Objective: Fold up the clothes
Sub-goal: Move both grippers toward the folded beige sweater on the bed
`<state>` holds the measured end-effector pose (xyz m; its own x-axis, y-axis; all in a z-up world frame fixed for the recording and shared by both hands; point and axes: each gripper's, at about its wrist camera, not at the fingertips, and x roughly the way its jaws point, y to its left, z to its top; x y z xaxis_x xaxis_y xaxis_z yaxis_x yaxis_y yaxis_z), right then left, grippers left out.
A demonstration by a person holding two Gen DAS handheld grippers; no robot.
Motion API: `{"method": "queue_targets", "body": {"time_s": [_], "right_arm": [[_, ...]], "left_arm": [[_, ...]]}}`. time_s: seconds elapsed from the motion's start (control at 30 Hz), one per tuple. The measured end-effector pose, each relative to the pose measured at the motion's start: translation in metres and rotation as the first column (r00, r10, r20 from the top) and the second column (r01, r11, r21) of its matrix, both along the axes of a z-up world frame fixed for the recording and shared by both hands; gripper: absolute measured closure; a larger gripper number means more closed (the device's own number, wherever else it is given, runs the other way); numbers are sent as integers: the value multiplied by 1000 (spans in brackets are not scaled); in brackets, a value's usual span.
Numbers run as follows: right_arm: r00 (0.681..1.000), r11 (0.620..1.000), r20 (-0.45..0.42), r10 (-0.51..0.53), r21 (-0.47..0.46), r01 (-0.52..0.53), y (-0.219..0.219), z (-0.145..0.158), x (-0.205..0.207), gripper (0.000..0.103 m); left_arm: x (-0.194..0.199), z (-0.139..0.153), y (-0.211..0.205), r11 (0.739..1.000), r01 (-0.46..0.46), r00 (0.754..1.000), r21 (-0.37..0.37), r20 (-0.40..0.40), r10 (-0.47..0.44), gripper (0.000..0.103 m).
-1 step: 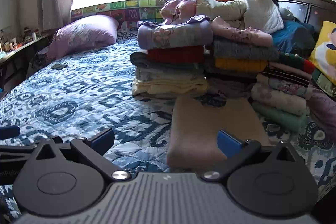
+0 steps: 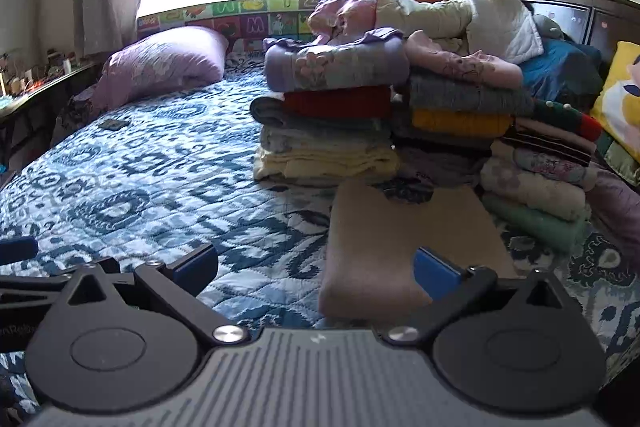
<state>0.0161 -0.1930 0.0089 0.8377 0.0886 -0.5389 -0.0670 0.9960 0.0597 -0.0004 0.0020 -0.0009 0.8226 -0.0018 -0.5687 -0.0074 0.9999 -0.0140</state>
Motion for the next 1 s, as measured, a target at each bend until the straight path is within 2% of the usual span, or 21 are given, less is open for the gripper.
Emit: {"method": "queue_targets", "body": {"time_s": [0.23,0.37,0.5,0.7,0.83,1.0], "right_arm": [[1000,999,-8,26,-44,-26,18,-3,-5,0],[999,999,-29,39,-20,-40,19,-7,-3,0],[999,1000,-39,4,-28,-5,4,-5,-8,0],[993,993,-51,-105,-57,102,-39,-2,-18,0],[983,984,-57,-174,-60,170,-71,-4,-22,0],[973,974,-59,-222,-50,219,-92,-8,-24,0]], "left_arm": [[-3,-6,13,998,-36,999,-54,-32,34,0],[-7,-8,12,1000,-21,999,-21,-45,20,0],[0,-8,-10,998,61,996,-29,-64,-63,0],[9,-2,-73,976,216,974,-22,-65,-217,0],[11,1,-96,964,267,961,-17,-64,-267,0],[14,3,-109,960,281,958,8,-64,-280,0]]}}
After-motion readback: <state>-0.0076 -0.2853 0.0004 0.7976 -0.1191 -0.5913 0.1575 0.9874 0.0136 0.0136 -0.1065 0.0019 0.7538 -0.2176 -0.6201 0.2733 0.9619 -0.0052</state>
